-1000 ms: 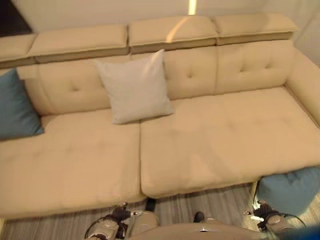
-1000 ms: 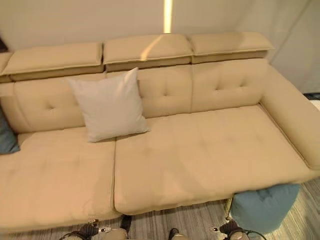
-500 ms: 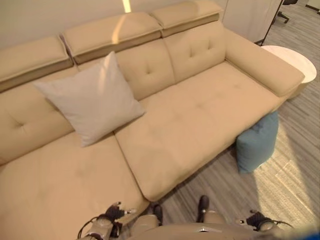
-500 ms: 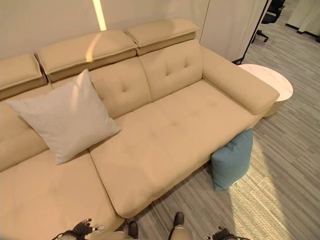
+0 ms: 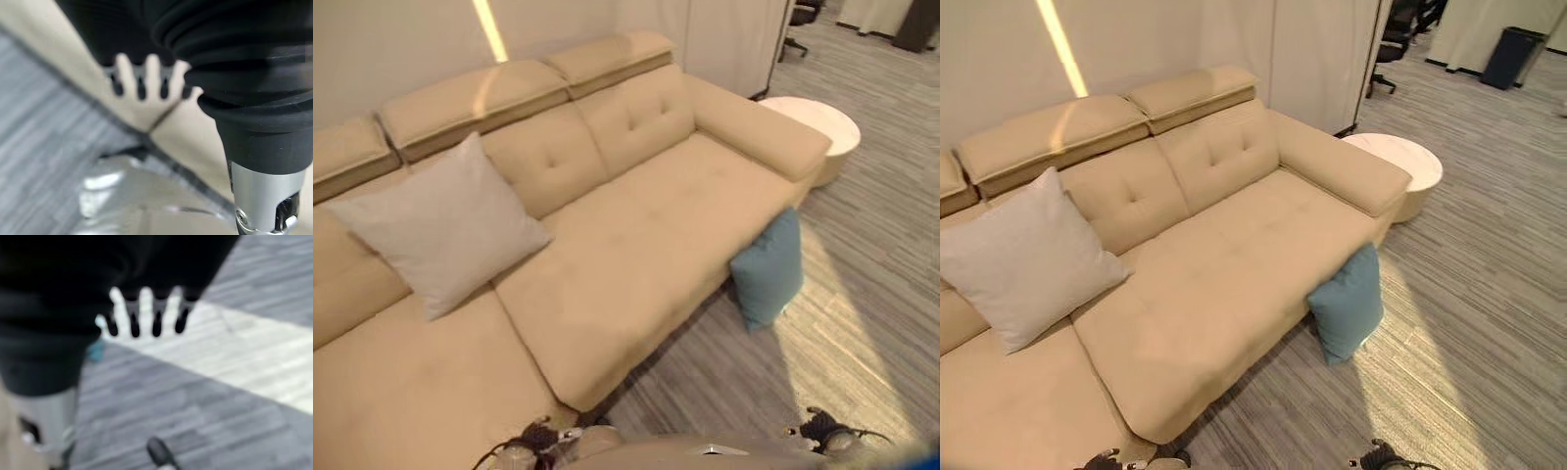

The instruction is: Pick up all the scattered cushions and arrange them neatly on the sofa.

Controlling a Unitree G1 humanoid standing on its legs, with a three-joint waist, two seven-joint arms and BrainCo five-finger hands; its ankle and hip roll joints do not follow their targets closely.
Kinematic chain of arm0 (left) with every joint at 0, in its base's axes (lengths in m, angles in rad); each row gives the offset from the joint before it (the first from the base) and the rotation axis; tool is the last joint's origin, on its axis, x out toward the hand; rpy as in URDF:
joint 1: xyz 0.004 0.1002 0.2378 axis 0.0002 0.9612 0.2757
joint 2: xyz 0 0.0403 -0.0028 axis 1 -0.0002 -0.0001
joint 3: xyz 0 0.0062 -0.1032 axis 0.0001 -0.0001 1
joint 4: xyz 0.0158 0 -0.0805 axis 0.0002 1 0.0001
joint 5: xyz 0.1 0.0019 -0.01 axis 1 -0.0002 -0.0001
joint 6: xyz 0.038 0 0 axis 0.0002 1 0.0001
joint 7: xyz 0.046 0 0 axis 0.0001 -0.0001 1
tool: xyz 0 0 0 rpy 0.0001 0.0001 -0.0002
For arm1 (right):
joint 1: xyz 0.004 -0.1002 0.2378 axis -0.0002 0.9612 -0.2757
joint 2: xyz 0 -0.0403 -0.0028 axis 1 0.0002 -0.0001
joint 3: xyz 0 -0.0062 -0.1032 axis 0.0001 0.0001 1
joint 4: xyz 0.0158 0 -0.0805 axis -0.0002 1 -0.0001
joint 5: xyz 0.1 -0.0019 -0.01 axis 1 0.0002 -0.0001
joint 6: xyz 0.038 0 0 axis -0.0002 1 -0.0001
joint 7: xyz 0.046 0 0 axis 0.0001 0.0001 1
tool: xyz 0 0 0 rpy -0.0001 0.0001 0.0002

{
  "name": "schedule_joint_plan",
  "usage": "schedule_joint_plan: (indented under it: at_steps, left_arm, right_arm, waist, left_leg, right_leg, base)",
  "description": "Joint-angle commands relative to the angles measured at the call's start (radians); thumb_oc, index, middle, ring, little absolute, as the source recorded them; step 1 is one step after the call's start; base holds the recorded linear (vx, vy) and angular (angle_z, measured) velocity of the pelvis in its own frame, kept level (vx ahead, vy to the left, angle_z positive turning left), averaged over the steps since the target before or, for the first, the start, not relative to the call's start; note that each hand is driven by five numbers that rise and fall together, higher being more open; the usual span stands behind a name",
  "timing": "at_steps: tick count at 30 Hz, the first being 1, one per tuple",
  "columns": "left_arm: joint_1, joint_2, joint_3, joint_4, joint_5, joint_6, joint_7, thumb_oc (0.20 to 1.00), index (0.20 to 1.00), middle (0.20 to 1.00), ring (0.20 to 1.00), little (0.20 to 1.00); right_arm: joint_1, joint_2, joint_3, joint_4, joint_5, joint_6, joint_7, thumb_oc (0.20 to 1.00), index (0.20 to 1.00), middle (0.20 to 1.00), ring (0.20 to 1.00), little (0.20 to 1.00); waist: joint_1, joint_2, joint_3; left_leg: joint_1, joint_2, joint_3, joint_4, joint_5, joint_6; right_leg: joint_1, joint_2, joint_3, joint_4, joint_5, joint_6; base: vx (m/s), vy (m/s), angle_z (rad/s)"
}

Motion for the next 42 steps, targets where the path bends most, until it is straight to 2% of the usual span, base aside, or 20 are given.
schedule_joint_plan:
  at_steps: [1,6,9,10,12,14,16,19,23,24,28,30,32,33,34,35,36,39,41,42]
  left_arm:
    - [-0.063,-0.011,0.021,0.01,0.028,-0.021,0.0,1.0,1.0,1.0,1.0,1.0]
    - [-0.066,-0.019,0.0,0.021,0.053,-0.017,-0.005,1.0,1.0,1.0,1.0,1.0]
    - [-0.071,-0.014,0.002,0.016,0.049,-0.022,-0.001,1.0,1.0,1.0,1.0,1.0]
    - [-0.091,-0.008,0.005,0.008,0.038,-0.023,0.005,1.0,1.0,1.0,1.0,1.0]
    - [-0.096,-0.006,0.006,0.006,0.034,-0.024,0.006,1.0,1.0,1.0,1.0,1.0]
    - [-0.102,0.002,0.012,0.002,0.017,-0.025,0.005,1.0,1.0,1.0,1.0,1.0]
    - [-0.095,0.01,0.024,0.002,0.009,-0.02,0.004,1.0,1.0,1.0,1.0,1.0]
    - [-0.089,0.016,0.027,0.007,0.011,-0.019,0.001,1.0,1.0,1.0,1.0,1.0]
    - [-0.079,0.008,0.03,0.009,-0.002,-0.022,-0.005,1.0,1.0,1.0,1.0,1.0]
    - [-0.073,0.006,0.03,0.012,0.002,-0.023,-0.004,1.0,1.0,1.0,1.0,1.0]
    - [-0.088,-0.005,0.014,0.017,0.005,-0.021,0.003,1.0,1.0,1.0,1.0,1.0]
    - [-0.094,-0.012,0.008,0.017,0.003,-0.02,0.002,1.0,1.0,1.0,1.0,1.0]
    - [-0.095,-0.014,0.005,0.018,0.004,-0.019,0.002,1.0,1.0,1.0,1.0,1.0]
    - [-0.09,-0.018,0.0,0.025,0.012,-0.019,0.0,1.0,1.0,1.0,1.0,1.0]
    - [-0.09,-0.018,0.0,0.025,0.012,-0.019,0.0,1.0,1.0,1.0,1.0,1.0]
    - [-0.078,-0.019,0.003,0.028,0.018,-0.018,-0.005,1.0,1.0,1.0,1.0,1.0]
    - [-0.078,-0.019,0.003,0.028,0.018,-0.018,-0.005,1.0,1.0,1.0,1.0,1.0]
    - [-0.069,-0.022,0.005,0.027,0.019,-0.018,-0.007,1.0,1.0,1.0,1.0,1.0]
    - [-0.066,-0.023,0.007,0.03,0.021,-0.017,-0.007,1.0,1.0,1.0,1.0,1.0]
    - [-0.062,-0.019,0.012,0.036,0.027,-0.015,-0.009,1.0,1.0,1.0,1.0,1.0]
  right_arm:
    - [-0.044,-0.004,-0.001,0.029,0.02,-0.014,-0.028,1.0,1.0,1.0,1.0,1.0]
    - [-0.035,-0.003,-0.021,0.036,0.026,-0.009,-0.03,1.0,1.0,1.0,1.0,1.0]
    - [-0.04,-0.001,-0.021,0.028,0.027,-0.009,-0.031,1.0,1.0,1.0,1.0,1.0]
    - [-0.052,0.005,-0.014,0.023,0.026,-0.002,-0.034,1.0,1.0,1.0,1.0,1.0]
    - [-0.058,0.005,-0.012,0.021,0.03,-0.002,-0.035,1.0,1.0,1.0,1.0,1.0]
    - [-0.066,0.006,-0.006,0.021,0.027,-0.001,-0.033,1.0,1.0,1.0,1.0,1.0]
    - [-0.066,0.002,0.003,0.029,0.008,-0.002,-0.033,1.0,1.0,1.0,1.0,1.0]
    - [-0.055,0.002,0.006,0.039,0.0,-0.001,-0.021,1.0,1.0,1.0,1.0,1.0]
    - [-0.052,0.003,0.003,0.033,-0.002,-0.003,-0.02,1.0,1.0,1.0,1.0,1.0]
    - [-0.05,0.008,0.006,0.028,-0.001,-0.006,-0.018,1.0,1.0,1.0,1.0,1.0]
    - [-0.063,0.005,0.008,0.006,0.032,-0.019,-0.037,1.0,1.0,1.0,1.0,1.0]
    - [-0.06,-0.002,0.005,0.003,0.045,-0.022,-0.043,1.0,1.0,1.0,1.0,1.0]
    - [-0.059,-0.005,0.003,0.005,0.049,-0.022,-0.048,1.0,1.0,1.0,1.0,1.0]
    - [-0.059,-0.012,0.0,0.019,0.044,-0.019,-0.049,1.0,1.0,1.0,1.0,1.0]
    - [-0.058,-0.012,0.0,0.019,0.044,-0.019,-0.049,1.0,1.0,1.0,1.0,1.0]
    - [-0.048,-0.009,-0.005,0.026,0.046,-0.02,-0.048,1.0,1.0,1.0,1.0,1.0]
    - [-0.047,-0.009,-0.005,0.026,0.046,-0.02,-0.048,1.0,1.0,1.0,1.0,1.0]
    - [-0.045,-0.003,-0.01,0.028,0.056,-0.021,-0.05,1.0,1.0,1.0,1.0,1.0]
    - [-0.044,-0.002,-0.01,0.027,0.056,-0.021,-0.049,1.0,1.0,1.0,1.0,1.0]
    - [-0.044,0.002,-0.008,0.026,0.052,-0.02,-0.048,1.0,1.0,1.0,1.0,1.0]
  waist:
    - [-0.006,-0.041,0.05]
    - [-0.026,-0.036,0.031]
    - [-0.024,-0.035,0.031]
    - [-0.028,-0.033,0.044]
    - [-0.028,-0.032,0.047]
    - [-0.019,-0.026,0.057]
    - [0.002,-0.012,0.057]
    - [0.01,-0.012,0.045]
    - [0.033,-0.021,0.031]
    - [0.03,-0.03,0.026]
    - [-0.001,-0.028,0.046]
    - [-0.013,-0.022,0.056]
    - [-0.016,-0.024,0.062]
    - [-0.011,-0.026,0.063]
    - [-0.013,-0.026,0.063]
    - [-0.009,-0.018,0.052]
    - [-0.009,-0.019,0.052]
    - [0.006,-0.014,0.048]
    - [0.017,-0.013,0.048]
    - [0.029,-0.015,0.045]
  left_leg:
    - [-0.044,-0.148,-0.135,-0.06,-0.116,0.034]
    - [-0.013,-0.181,-0.131,-0.078,-0.134,0.05]
    - [-0.003,-0.184,-0.114,-0.08,-0.139,0.054]
    - [-0.002,-0.182,-0.096,-0.074,-0.148,0.057]
    - [-0.005,-0.18,-0.085,-0.069,-0.15,0.057]
    - [-0.017,-0.167,-0.051,-0.05,-0.153,0.062]
    - [-0.031,-0.144,-0.014,-0.046,-0.143,0.07]
    - [-0.031,-0.134,0.008,-0.047,-0.132,0.077]
    - [-0.041,-0.117,0.03,-0.045,-0.112,0.064]
    - [-0.043,-0.098,0.038,-0.046,-0.1,0.048]
    - [-0.067,-0.049,0.02,-0.044,-0.05,0.005]
    - [-0.073,-0.027,0.015,-0.029,-0.045,-0.003]
    - [-0.074,-0.03,0.006,-0.014,-0.05,-0.002]
    - [-0.072,-0.11,-0.059,-0.004,-0.088,0.016]
    - [-0.072,-0.111,-0.06,-0.004,-0.088,0.017]
    - [-0.077,-0.156,-0.057,-0.027,-0.089,0.032]
    - [-0.076,-0.157,-0.058,-0.027,-0.09,0.033]
    - [-0.144,-0.216,-0.04,-0.01,-0.068,0.045]
    - [-0.142,-0.216,-0.036,-0.007,-0.069,0.048]
    - [-0.143,-0.226,-0.057,0.021,-0.081,0.058]
  right_leg:
    - [0.086,-0.013,-0.022,-0.188,0.151,0.111]
    - [0.082,-0.006,0.025,-0.225,0.191,0.13]
    - [0.07,-0.011,0.046,-0.239,0.212,0.141]
    - [0.032,-0.019,0.066,-0.238,0.241,0.156]
    - [0.019,-0.021,0.07,-0.24,0.246,0.159]
    - [-0.019,-0.034,0.043,-0.214,0.249,0.156]
    - [-0.008,-0.066,-0.043,-0.168,0.221,0.141]
    - [0.037,-0.078,-0.037,-0.12,0.187,0.133]
    - [0.085,-0.099,-0.071,-0.133,0.187,0.139]
    - [0.094,-0.088,-0.075,-0.159,0.179,0.14]
    - [0.092,-0.02,-0.044,-0.194,0.144,0.116]
    - [0.094,-0.002,-0.056,-0.201,0.136,0.1]
    - [0.095,0.001,-0.06,-0.202,0.138,0.094]
    - [0.105,0.011,-0.055,-0.206,0.138,0.093]
    - [0.106,0.01,-0.057,-0.206,0.137,0.094]
    - [0.122,0.021,-0.066,-0.214,0.131,0.097]
    - [0.123,0.02,-0.066,-0.214,0.13,0.097]
    - [0.155,0.043,-0.05,-0.224,0.112,0.092]
    - [0.161,0.051,-0.036,-0.22,0.099,0.092]
    - [0.179,0.055,-0.014,-0.215,0.078,0.089]
  base:
    - [-0.02,-0.029,-0.37]
    - [0.03,0.039,-0.53]
    - [-0.01,0.069,-0.64]
    - [-0.06,0.056,-0.79]
    - [-0.09,0.033,-0.64]
    - [-0.14,0.004,-1.0]
    - [-0.15,-0.023,-1.11]
    - [-0.1,-0.088,-0.7]
    - [-0.11,-0.209,-0.45]
    - [-0.08,-0.278,-0.4]
    - [-0.1,-0.308,-0.17]
    - [-0.09,-0.207,0.09]
    - [0.0,-0.162,0.07]
    - [0.06,-0.124,0.05]
    - [0.15,-0.167,0.07]
    - [0.1,-0.041,0.01]
    - [0.15,-0.054,0.0]
    - [0.16,-0.017,-0.08]
    - [0.19,0.036,-0.18]
    - [0.2,0.049,-0.41]
